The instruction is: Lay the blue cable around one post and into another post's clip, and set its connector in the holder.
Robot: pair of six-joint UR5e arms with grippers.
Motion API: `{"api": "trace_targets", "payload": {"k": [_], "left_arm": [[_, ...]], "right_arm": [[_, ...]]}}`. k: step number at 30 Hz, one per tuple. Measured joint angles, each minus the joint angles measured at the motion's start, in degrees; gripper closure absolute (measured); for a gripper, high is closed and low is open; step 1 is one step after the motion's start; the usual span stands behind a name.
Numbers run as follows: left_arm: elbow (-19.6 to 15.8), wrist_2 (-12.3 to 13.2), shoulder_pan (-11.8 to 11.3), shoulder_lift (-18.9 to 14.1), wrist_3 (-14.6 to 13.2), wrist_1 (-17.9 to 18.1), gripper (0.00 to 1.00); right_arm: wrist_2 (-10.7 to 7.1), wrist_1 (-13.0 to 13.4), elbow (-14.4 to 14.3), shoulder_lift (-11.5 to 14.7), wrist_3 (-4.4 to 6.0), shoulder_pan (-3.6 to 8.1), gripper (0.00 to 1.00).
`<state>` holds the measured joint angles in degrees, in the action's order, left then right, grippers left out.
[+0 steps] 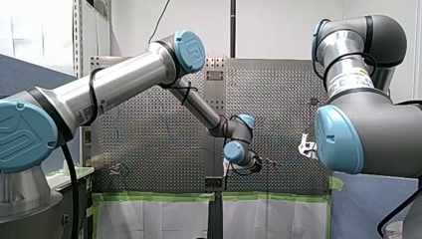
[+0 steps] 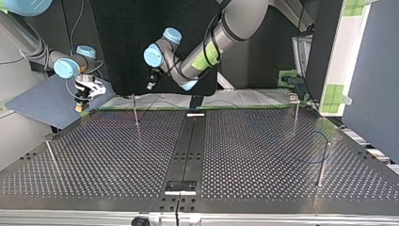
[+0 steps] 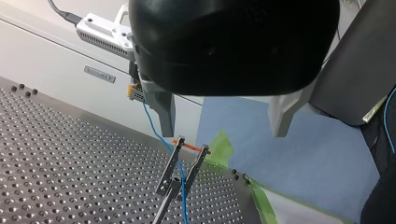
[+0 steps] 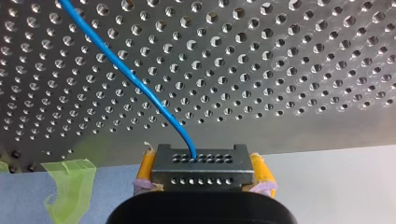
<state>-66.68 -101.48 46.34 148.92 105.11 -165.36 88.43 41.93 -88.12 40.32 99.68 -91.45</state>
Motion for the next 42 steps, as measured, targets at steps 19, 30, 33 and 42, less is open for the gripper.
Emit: {"api": "trace_targets", "payload": {"k": [19, 30, 33, 42], "left_arm": [[0.0, 0.0, 0.0, 0.0, 0.0, -0.1, 0.0], [-0.1, -0.1, -0.1, 0.0, 0.1, 0.0, 0.0], [0.0, -0.1, -0.2, 0.0, 0.1, 0.0, 0.0], [-1.2, -0.1, -0.1, -0.2, -0.7, 0.7, 0.0]], "right_arm": [[0.0, 0.0, 0.0, 0.0, 0.0, -0.14, 1.0], [0.0, 0.0, 0.0, 0.0, 0.0, -0.2, 1.0], [0.0, 0.0, 0.0, 0.0, 0.0, -0.19, 1.0], [0.0, 0.0, 0.0, 0.0, 0.0, -0.25, 1.0]]}}
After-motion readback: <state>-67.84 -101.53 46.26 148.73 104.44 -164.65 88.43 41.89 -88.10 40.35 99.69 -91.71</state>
